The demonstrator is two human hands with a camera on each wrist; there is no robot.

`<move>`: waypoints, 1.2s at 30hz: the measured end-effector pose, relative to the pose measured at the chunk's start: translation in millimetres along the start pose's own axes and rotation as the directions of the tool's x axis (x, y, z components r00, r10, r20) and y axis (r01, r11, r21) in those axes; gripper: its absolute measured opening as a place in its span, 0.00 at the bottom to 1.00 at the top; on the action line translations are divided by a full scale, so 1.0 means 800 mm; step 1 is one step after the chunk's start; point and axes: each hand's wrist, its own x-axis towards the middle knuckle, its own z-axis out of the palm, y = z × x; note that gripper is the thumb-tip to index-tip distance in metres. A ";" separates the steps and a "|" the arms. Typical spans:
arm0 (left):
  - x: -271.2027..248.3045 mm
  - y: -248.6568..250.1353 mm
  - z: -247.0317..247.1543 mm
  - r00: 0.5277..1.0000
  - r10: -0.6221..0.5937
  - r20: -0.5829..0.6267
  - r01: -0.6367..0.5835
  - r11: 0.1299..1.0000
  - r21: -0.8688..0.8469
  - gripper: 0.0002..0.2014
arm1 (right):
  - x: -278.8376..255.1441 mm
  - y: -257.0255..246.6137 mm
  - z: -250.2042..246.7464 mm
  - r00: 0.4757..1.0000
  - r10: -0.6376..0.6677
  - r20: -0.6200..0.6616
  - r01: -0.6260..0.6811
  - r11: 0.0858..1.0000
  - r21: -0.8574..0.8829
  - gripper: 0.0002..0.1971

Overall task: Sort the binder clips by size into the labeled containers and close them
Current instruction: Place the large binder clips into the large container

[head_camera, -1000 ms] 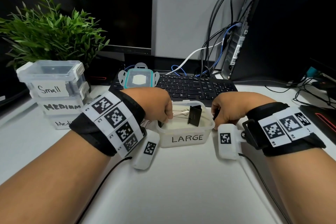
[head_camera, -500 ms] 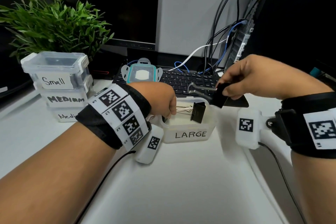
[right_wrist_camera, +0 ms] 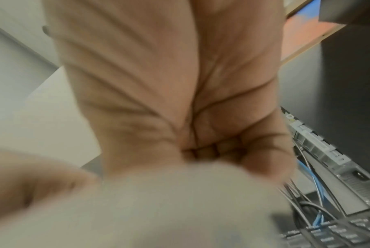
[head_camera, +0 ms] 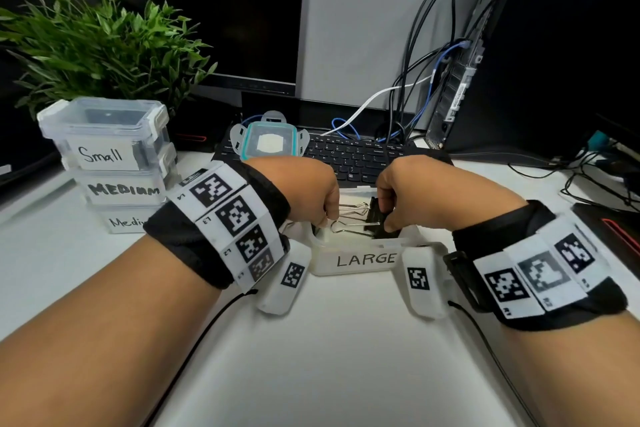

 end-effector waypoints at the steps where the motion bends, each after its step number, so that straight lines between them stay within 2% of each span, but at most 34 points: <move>1: 0.000 0.001 0.000 1.000 0.001 0.000 -0.001 1.000 0.009 0.14 | 0.001 -0.003 0.001 1.000 0.007 0.002 -0.007 1.000 -0.015 0.08; 7: 0.000 0.003 -0.001 1.000 0.007 -0.006 -0.007 1.000 0.031 0.14 | 0.004 -0.004 -0.002 0.999 0.033 0.030 -0.032 0.998 -0.050 0.10; 11: 0.000 0.005 -0.002 1.000 0.010 0.010 -0.010 1.000 0.025 0.14 | 0.004 -0.004 0.001 1.000 0.004 0.019 -0.003 0.999 -0.045 0.07; 16: -0.001 0.002 0.000 0.999 -0.033 -0.030 0.032 0.999 -0.025 0.13 | 0.006 0.002 0.004 1.000 -0.020 -0.018 0.020 1.000 -0.012 0.06; 23: -0.002 0.004 -0.001 1.000 0.002 -0.024 -0.003 0.999 -0.041 0.09 | 0.007 0.005 0.007 0.998 -0.038 -0.054 0.039 0.999 0.016 0.07; 28: -0.002 0.003 -0.002 1.000 0.003 0.006 -0.003 0.998 -0.062 0.09 | 0.009 0.008 0.010 0.995 -0.066 -0.076 0.068 0.997 0.022 0.08; 33: 0.001 0.001 0.000 0.999 -0.027 -0.030 0.025 0.997 -0.072 0.09 | 0.010 0.007 0.011 0.994 -0.080 -0.078 0.080 0.997 0.001 0.07; 36: 0.002 0.001 0.000 0.999 -0.034 -0.033 0.031 0.996 -0.081 0.10 | 0.010 0.008 0.012 0.983 -0.126 -0.136 0.129 0.991 0.015 0.07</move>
